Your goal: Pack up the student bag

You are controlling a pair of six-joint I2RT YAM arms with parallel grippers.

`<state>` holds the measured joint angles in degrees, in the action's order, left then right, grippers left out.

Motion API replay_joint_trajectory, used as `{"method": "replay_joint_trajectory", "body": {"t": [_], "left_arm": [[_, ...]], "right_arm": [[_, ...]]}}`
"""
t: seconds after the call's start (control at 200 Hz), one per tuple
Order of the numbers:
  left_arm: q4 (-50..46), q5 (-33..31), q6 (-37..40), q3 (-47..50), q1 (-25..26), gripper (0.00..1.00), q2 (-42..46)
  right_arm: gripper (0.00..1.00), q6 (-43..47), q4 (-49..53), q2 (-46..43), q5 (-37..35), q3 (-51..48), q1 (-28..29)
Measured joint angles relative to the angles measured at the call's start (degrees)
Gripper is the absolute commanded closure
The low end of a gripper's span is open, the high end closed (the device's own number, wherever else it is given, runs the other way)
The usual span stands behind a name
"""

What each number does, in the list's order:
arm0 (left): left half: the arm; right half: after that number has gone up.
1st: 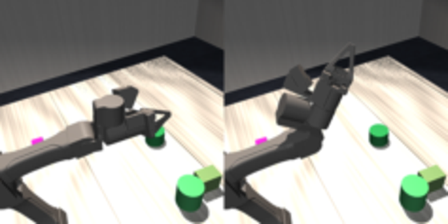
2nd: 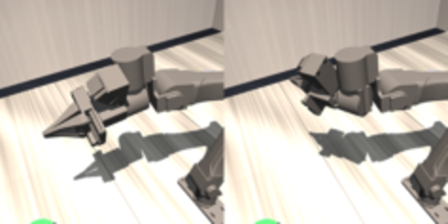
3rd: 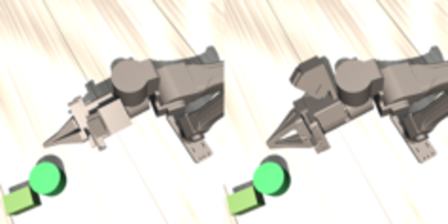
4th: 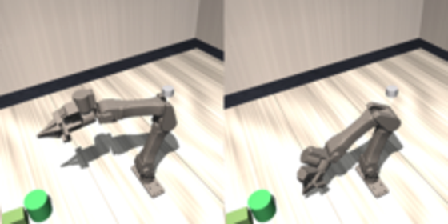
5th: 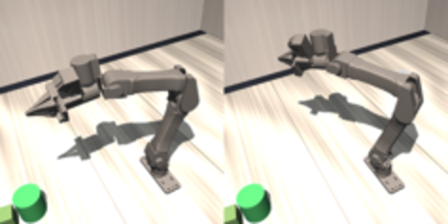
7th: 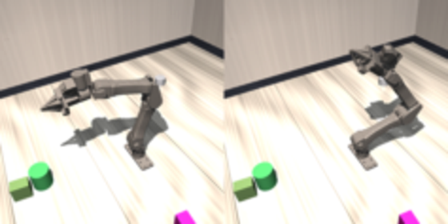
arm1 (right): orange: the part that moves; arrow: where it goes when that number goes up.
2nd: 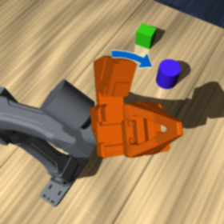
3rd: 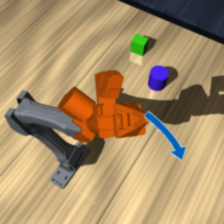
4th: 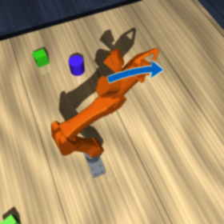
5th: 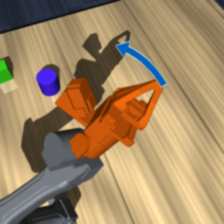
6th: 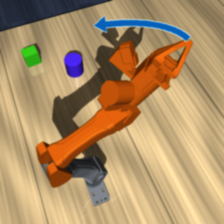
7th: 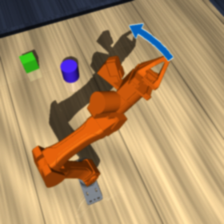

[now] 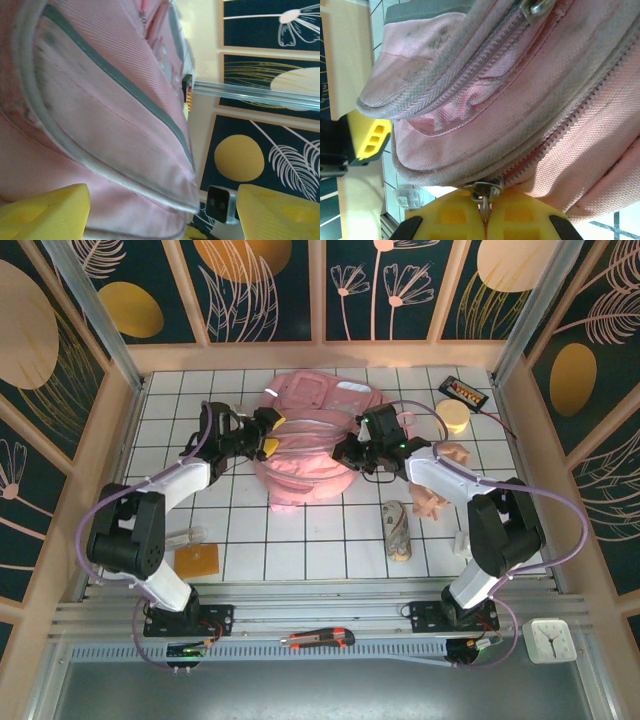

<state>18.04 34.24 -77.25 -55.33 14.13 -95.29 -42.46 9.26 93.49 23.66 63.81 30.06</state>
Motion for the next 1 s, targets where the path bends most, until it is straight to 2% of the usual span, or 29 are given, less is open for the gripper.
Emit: {"method": "replay_joint_trajectory", "body": {"t": [0.195,0.29,0.35,0.39,0.435,0.51,0.761,1.001], "left_arm": [[0.0,0.1,-0.4,-4.5,0.0,0.28,-6.1],[-0.1,0.3,-0.5,-6.4,0.0,0.34,-8.0],[0.0,0.3,-0.6,-7.5,0.0,0.41,-9.1],[0.0,0.4,-0.8,-8.2,0.0,0.51,-9.7],[0.2,0.6,-0.7,-8.6,0.0,0.72,-10.5],[0.8,0.9,-1.8,-8.8,0.0,1.00,-11.6],[6.3,0.9,-6.5,-7.5,0.1,1.00,-12.7],[9.2,-6.4,-10.1,-1.4,1.9,1.00,-7.0]], "right_arm": [[1.00,0.0,-0.3,0.0,0.0,-0.4,0.0],[1.00,0.0,-0.7,0.0,0.0,-0.6,-0.1],[1.00,0.0,-0.9,0.0,-0.1,-0.6,-0.2],[1.00,0.0,-1.0,0.0,-0.1,-0.6,-0.3],[1.00,0.0,-1.0,0.0,-0.1,-0.6,-0.3],[1.00,0.0,-1.0,0.0,-0.1,-0.6,-0.4],[1.00,-0.7,-1.2,0.0,0.2,-0.6,-0.4],[1.00,-4.6,-1.5,1.3,3.0,1.4,1.8]]}}
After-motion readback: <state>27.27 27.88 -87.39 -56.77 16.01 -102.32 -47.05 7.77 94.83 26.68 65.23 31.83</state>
